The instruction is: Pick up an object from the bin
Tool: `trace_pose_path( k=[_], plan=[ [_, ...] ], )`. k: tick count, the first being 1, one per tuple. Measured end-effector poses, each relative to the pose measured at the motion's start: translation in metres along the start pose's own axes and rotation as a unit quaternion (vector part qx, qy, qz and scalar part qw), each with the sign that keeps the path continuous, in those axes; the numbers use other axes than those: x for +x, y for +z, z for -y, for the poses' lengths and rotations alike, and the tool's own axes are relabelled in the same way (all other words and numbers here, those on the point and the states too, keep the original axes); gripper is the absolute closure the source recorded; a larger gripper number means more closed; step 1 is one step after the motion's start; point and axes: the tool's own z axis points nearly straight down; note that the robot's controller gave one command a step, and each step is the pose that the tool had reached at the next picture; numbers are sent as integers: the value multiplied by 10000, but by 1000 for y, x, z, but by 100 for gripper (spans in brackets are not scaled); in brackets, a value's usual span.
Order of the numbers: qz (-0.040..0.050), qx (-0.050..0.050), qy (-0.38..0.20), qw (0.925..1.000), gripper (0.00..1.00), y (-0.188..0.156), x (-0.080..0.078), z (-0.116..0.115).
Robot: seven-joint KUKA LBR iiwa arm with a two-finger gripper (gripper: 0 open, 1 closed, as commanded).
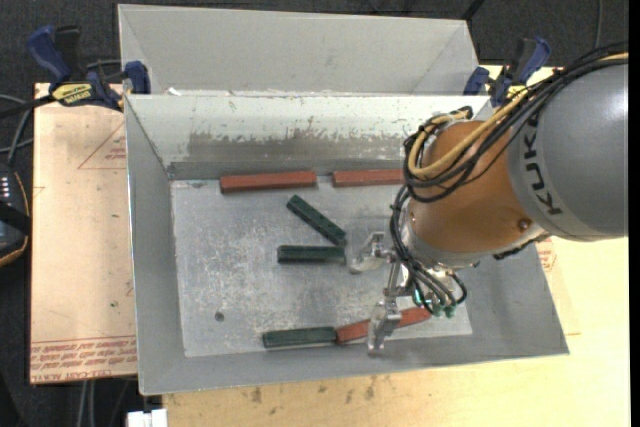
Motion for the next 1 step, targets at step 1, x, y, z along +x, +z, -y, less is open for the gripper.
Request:
trace_pose_path(
  k=[1],
  plan=[
    [37,-1,3,10000,0,-4,-2,0]
  ],
)
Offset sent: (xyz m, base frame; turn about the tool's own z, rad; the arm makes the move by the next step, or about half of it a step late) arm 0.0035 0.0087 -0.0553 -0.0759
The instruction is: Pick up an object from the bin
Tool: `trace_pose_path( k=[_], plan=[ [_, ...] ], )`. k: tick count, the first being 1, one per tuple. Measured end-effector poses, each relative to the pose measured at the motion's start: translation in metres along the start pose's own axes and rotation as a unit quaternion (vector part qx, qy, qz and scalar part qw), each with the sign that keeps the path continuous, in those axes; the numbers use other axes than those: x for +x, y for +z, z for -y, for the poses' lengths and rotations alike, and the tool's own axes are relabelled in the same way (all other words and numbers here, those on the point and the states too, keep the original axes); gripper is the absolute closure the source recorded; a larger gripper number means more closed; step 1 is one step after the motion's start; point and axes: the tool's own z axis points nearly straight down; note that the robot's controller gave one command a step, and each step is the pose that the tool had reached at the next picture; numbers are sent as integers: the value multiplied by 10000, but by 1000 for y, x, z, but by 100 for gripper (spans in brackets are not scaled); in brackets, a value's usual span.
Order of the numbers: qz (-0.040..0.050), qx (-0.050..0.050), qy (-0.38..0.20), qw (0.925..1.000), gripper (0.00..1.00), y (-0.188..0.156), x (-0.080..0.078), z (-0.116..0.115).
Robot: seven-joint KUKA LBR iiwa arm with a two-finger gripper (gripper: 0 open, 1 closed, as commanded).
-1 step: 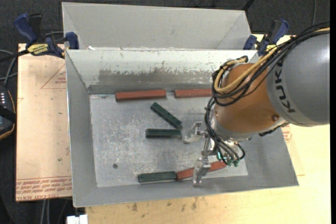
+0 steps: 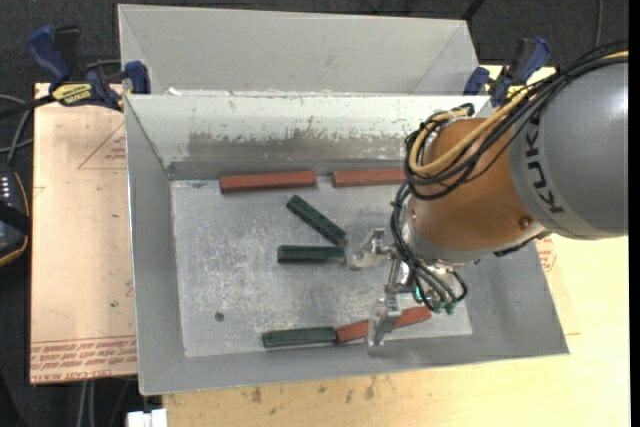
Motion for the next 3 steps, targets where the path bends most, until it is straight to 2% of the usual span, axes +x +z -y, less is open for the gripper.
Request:
trace_pose_path(
  k=[1,2,3],
  plan=[
    [54,-4,-372,9993,100,57,-5,-10],
    [54,-4,-371,9993,100,57,-5,-9],
    [33,4,-369,9993,100,-101,-23,-2]
  ],
)
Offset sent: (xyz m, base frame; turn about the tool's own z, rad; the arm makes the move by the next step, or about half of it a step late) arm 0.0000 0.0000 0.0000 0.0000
